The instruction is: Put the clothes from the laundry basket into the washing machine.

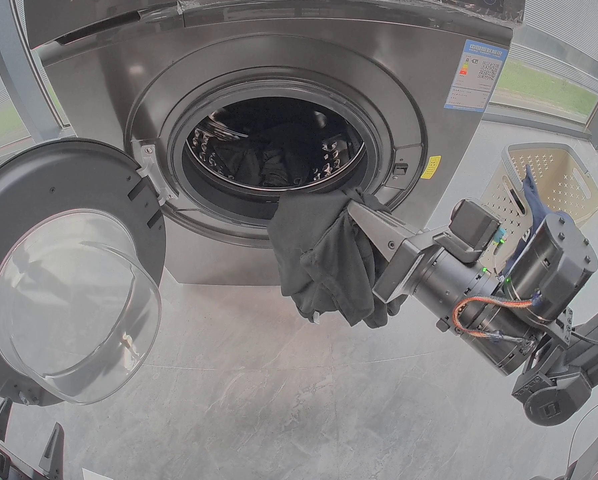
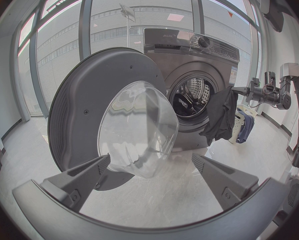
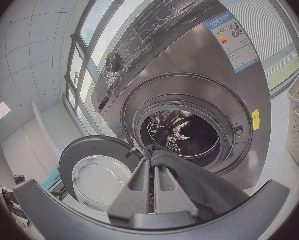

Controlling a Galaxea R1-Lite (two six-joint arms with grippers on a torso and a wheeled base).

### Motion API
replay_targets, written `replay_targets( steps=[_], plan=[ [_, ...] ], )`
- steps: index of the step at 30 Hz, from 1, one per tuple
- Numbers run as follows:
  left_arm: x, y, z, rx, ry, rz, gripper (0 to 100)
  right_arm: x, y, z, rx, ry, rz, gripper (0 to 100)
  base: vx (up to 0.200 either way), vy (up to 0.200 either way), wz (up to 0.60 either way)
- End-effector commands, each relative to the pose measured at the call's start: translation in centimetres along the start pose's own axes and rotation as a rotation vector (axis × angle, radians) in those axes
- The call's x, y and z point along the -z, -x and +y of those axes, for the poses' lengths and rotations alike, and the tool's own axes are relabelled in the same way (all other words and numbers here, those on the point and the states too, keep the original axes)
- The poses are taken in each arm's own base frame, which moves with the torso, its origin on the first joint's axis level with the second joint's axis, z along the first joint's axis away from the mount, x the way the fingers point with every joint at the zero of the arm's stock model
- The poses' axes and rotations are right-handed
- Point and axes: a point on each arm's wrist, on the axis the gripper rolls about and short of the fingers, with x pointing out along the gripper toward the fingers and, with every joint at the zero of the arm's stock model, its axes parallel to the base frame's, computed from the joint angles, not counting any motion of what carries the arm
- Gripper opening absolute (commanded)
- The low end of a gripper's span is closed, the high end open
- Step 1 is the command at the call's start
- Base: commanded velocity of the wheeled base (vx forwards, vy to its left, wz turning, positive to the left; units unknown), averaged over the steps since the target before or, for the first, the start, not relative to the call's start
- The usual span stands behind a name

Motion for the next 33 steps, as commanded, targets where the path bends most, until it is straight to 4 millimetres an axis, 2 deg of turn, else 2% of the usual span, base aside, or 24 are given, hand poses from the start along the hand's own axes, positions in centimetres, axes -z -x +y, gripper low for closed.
replay_targets(
  steps=[1,4,12,18,20,22,23,26,28,31,33],
  plan=[
    [0.5,-0.2,0.0,0.009,-0.008,0.021,100,0.8,-0.9,-0.1,0.002,-0.002,0.007,0,0.000,0.000,0.00],
    [0.5,0.0,-0.1,0.039,-0.065,-0.006,100,1.1,-1.1,-0.2,0.013,0.001,0.010,0,0.000,0.000,0.00],
    [0.5,0.0,-0.1,0.055,-0.061,-0.008,100,1.6,-1.5,0.0,0.039,0.004,0.013,0,0.000,0.000,0.00],
    [0.5,0.0,-0.1,0.058,-0.057,-0.008,100,2.0,-2.7,-0.8,0.095,0.047,-0.010,0,0.000,0.000,0.00],
    [-1.0,0.3,-0.1,0.041,-0.019,-0.084,100,2.3,-2.7,-0.7,0.098,0.049,-0.001,0,0.000,0.000,0.00],
    [-5.7,1.1,0.0,0.009,0.054,-0.256,100,2.5,-2.6,-0.5,0.103,0.047,0.002,0,0.000,0.000,0.00],
    [-6.6,1.0,0.0,0.008,0.059,-0.258,100,2.4,-2.7,-0.4,0.101,0.046,-0.002,0,0.000,0.000,0.00],
    [-6.7,0.0,-0.1,0.046,0.053,-0.159,100,2.1,-3.1,-0.2,0.091,0.044,-0.023,0,0.000,0.000,0.00],
    [-6.3,-1.2,-0.2,0.165,0.050,-0.058,100,2.0,-4.1,-0.2,0.079,0.038,-0.048,0,0.000,0.000,0.00],
    [-7.2,-2.8,-0.6,0.330,0.065,0.037,100,1.7,-4.7,0.1,0.042,0.024,-0.080,0,0.000,0.000,0.00],
    [-7.5,-3.5,-0.7,0.365,0.069,0.072,100,1.7,-4.8,0.1,0.033,0.024,-0.084,0,0.000,0.000,0.00]
  ],
)
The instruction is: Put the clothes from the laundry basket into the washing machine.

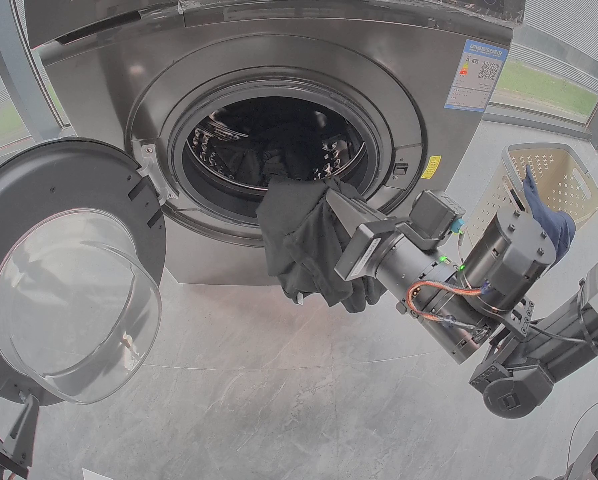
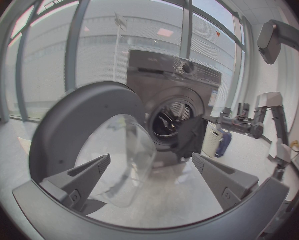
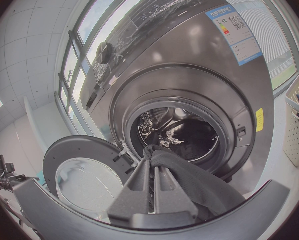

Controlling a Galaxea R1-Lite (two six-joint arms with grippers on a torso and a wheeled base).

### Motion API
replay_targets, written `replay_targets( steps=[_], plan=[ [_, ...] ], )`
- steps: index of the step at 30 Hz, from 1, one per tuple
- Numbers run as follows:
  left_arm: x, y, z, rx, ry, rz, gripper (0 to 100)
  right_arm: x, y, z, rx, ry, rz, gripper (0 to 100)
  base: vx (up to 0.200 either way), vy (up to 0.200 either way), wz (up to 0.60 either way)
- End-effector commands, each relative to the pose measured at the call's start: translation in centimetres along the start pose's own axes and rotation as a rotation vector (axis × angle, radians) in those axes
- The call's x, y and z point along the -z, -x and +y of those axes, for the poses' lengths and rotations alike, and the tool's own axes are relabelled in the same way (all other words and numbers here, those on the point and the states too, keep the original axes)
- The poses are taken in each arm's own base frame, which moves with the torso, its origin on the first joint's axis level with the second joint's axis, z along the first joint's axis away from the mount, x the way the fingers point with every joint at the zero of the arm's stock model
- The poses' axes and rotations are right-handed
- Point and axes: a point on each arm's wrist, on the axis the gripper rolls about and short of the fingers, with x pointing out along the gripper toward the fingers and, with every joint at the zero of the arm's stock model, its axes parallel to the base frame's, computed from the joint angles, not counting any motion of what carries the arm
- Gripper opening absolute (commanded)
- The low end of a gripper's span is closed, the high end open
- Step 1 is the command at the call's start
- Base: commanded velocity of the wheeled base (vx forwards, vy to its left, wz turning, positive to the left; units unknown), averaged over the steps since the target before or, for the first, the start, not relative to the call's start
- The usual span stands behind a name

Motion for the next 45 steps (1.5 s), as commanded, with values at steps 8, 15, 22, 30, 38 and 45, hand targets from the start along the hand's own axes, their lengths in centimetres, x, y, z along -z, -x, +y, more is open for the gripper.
replay_targets(
  steps=[8,15,22,30,38,45],
  plan=[
    [-1.6,-9.7,-0.3,0.444,0.081,0.318,100,-0.3,-1.9,0.4,-0.051,-0.025,-0.087,0,0.000,0.000,0.00],
    [-1.6,-13.8,-1.9,0.570,0.091,0.393,100,-0.7,-1.6,0.0,-0.038,-0.023,-0.103,0,0.000,0.000,0.00],
    [-1.0,-18.1,-3.7,0.637,0.089,0.443,100,-1.1,-1.5,0.1,-0.036,-0.024,-0.111,0,0.000,0.000,0.00],
    [1.1,-21.9,-4.8,0.632,0.096,0.505,100,-1.3,-1.8,0.2,-0.040,-0.027,-0.128,0,0.000,0.000,0.00],
    [3.5,-25.2,-5.5,0.616,0.092,0.498,100,-1.1,-1.9,0.1,-0.037,-0.026,-0.122,0,0.000,0.000,0.00],
    [5.2,-27.3,-5.8,0.530,0.074,0.451,100,-1.2,-1.9,0.2,-0.038,-0.027,-0.126,0,0.000,0.000,0.00]
  ],
)
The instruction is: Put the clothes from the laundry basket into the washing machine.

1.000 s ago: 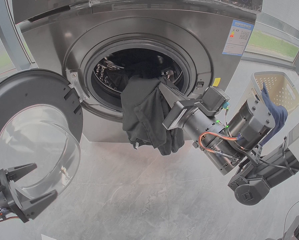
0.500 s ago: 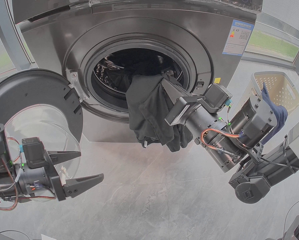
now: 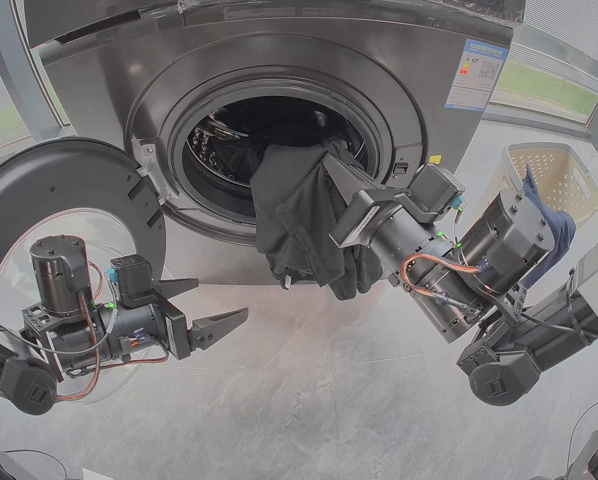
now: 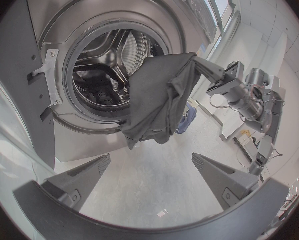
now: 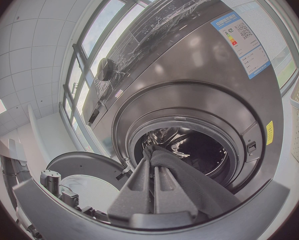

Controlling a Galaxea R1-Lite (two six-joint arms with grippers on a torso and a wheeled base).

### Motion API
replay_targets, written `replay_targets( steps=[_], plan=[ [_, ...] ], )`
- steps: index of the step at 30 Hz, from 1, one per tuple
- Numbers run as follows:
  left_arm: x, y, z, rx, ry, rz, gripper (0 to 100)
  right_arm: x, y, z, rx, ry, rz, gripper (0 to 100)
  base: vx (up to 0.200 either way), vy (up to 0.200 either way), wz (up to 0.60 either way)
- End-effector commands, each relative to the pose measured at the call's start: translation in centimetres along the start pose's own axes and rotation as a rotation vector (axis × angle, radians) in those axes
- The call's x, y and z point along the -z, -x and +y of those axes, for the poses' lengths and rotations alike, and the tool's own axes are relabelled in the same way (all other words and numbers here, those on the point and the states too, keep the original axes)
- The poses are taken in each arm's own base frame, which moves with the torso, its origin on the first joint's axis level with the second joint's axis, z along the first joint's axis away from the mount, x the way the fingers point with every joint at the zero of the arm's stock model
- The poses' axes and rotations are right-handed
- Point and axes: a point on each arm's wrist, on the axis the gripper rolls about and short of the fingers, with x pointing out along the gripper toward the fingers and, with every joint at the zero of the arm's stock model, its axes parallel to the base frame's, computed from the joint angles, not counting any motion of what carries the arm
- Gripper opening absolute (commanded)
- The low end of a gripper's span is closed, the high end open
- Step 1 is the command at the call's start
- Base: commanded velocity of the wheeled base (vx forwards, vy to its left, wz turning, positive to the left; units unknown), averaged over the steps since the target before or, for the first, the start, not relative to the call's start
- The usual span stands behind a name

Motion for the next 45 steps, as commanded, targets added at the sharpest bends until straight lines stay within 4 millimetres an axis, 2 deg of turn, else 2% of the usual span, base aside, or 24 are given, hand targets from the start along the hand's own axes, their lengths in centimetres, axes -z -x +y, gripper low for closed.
replay_targets(
  steps=[1,5,15,19,20,26,36,45],
  plan=[
    [1.8,-2.2,0.9,-0.023,0.024,0.056,100,0.0,-0.1,0.1,-0.001,-0.001,-0.002,0,0.000,0.000,0.00],
    [2.7,-4.2,1.7,-0.029,0.037,0.076,100,0.0,-0.1,0.1,-0.003,-0.002,-0.004,0,0.000,0.000,0.00],
    [2.3,-7.4,2.4,-0.031,0.079,0.035,100,0.1,0.0,0.5,-0.012,-0.006,0.000,0,0.000,0.000,0.00],
    [2.5,-8.0,2.6,-0.033,0.080,0.037,100,0.1,0.0,0.7,-0.016,-0.008,0.002,0,0.000,0.000,0.00],
    [2.5,-8.9,2.9,-0.047,0.077,0.034,100,0.2,0.1,0.6,-0.015,-0.008,0.005,0,0.000,0.000,0.00],
    [2.8,-10.6,3.5,-0.050,0.075,0.022,100,0.2,0.1,0.6,-0.015,-0.007,0.008,0,0.000,0.000,0.00],
    [3.5,-13.3,4.6,-0.050,0.070,-0.020,100,0.3,0.2,0.8,-0.020,-0.010,0.011,0,0.000,0.000,0.00],
    [3.6,-14.5,5.2,-0.071,0.066,-0.057,100,0.4,0.2,1.0,-0.023,-0.012,0.012,0,0.000,0.000,0.00]
  ],
)
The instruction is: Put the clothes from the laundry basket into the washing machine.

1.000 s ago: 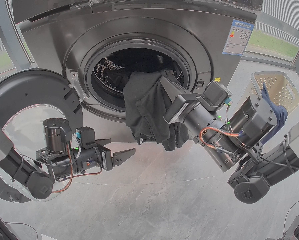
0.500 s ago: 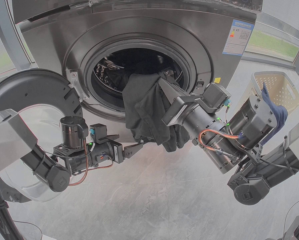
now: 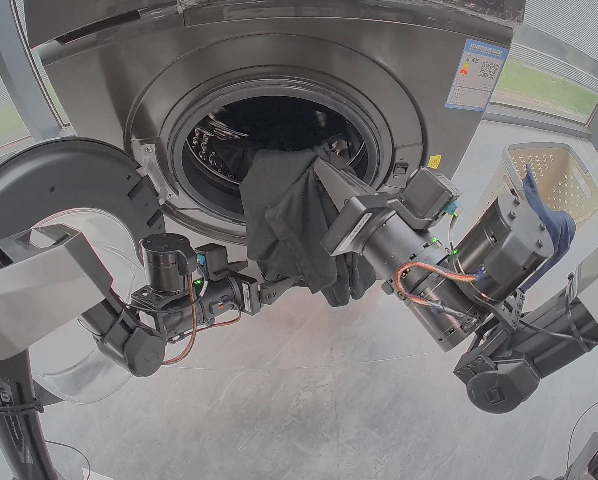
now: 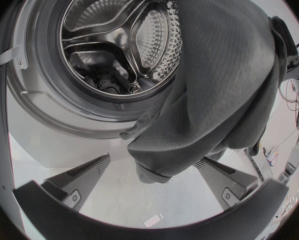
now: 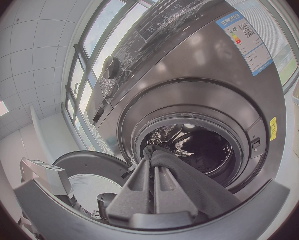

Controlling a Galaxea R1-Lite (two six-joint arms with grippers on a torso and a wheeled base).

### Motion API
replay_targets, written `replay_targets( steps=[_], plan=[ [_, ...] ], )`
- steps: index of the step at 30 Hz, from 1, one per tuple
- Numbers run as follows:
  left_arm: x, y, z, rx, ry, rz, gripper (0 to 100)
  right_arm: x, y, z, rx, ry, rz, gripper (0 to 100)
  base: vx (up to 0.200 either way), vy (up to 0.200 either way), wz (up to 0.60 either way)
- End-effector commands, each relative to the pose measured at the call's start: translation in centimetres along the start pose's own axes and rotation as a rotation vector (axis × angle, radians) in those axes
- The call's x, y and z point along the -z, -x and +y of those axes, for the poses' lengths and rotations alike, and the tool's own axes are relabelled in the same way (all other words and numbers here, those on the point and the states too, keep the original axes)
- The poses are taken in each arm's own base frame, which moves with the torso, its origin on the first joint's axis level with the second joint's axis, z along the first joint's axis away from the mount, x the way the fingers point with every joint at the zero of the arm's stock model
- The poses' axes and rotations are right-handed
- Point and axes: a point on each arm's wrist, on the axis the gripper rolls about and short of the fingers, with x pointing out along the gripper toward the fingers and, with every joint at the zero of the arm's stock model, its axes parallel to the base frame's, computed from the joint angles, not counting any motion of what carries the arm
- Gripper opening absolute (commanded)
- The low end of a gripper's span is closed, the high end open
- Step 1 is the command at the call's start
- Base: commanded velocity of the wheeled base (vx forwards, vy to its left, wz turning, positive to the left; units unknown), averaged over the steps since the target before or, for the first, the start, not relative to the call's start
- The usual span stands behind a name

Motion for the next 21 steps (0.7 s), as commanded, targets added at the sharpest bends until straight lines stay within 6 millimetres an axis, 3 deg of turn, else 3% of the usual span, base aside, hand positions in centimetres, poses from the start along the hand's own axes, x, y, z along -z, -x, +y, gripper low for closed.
replay_targets(
  steps=[1,14,21],
  plan=[
    [0.5,-0.9,0.4,-0.009,-0.001,-0.007,0,0.0,0.0,0.2,-0.005,-0.003,0.002,0,0.000,0.000,0.00],
    [0.0,-2.3,0.2,0.015,-0.005,-0.089,0,0.2,0.1,0.1,-0.003,-0.004,0.006,0,0.000,0.000,0.00],
    [0.4,-1.5,0.2,0.013,-0.008,-0.098,0,0.2,0.3,0.0,-0.001,-0.002,0.007,0,0.000,0.000,0.00]
  ],
)
